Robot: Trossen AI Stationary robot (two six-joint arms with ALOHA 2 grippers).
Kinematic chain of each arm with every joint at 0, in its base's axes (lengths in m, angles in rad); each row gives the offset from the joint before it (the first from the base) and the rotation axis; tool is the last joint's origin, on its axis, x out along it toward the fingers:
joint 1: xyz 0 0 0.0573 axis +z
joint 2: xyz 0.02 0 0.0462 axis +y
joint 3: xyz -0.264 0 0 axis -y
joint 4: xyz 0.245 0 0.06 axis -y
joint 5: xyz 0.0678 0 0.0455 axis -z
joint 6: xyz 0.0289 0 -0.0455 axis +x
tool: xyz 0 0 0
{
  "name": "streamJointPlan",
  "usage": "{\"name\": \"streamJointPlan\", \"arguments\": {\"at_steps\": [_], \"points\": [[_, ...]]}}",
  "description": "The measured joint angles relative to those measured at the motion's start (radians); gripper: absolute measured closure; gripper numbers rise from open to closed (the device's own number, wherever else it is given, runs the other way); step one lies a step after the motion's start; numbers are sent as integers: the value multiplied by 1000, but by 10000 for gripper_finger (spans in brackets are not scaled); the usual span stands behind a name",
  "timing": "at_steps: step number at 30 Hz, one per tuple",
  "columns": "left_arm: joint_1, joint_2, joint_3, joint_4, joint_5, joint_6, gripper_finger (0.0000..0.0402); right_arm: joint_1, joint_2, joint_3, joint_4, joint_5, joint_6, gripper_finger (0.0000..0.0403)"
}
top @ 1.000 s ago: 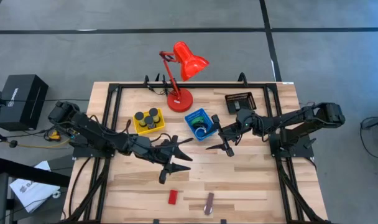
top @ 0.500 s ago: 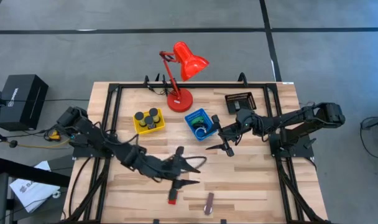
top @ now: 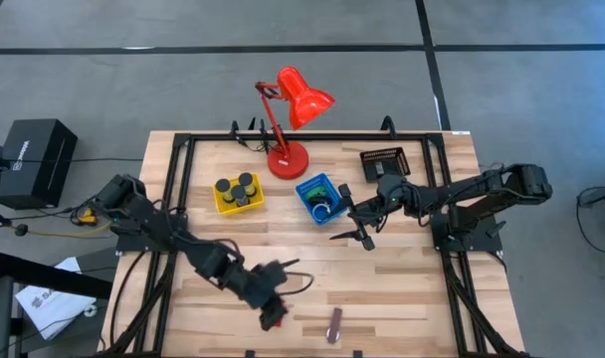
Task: Pick & Place Office items
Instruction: Put the red digital clock into the black bin
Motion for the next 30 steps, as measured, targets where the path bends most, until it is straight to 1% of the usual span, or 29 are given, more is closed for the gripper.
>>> {"name": "streamJointPlan", "arguments": {"at_steps": [4, 7, 12, 14, 16, 18, 21, 24, 26, 30], "points": [[-34, 2, -89, -5, 65, -279, 247, 0, 0, 0, -3, 0, -5, 163], [-55, 2, -123, 8, 75, -389, 235, 0, 0, 0, -5, 0, -8, 163], [-57, 2, -153, 21, 69, -435, 193, 0, 0, 0, -7, 0, -11, 163], [-51, 2, -160, 28, 39, -442, 176, 0, 0, 0, -7, 0, -22, 163], [-42, 14, -167, 66, 19, -474, 163, 0, 0, 0, -7, 0, -54, 163], [-31, 32, -180, 105, 31, -518, 154, 0, 0, 0, -7, 0, -59, 163], [-19, 66, -183, 148, 106, -540, 148, 0, 0, 0, -15, 0, -61, 163], [-19, 96, -183, 150, 161, -563, 148, 0, 0, 0, -16, 0, -61, 163], [-16, 120, -184, 153, 163, -599, 148, 0, 0, 0, -20, 0, -61, 163], [-9, 156, -182, 216, 179, -607, 148, 0, 0, 0, -19, 0, -61, 163]]}}
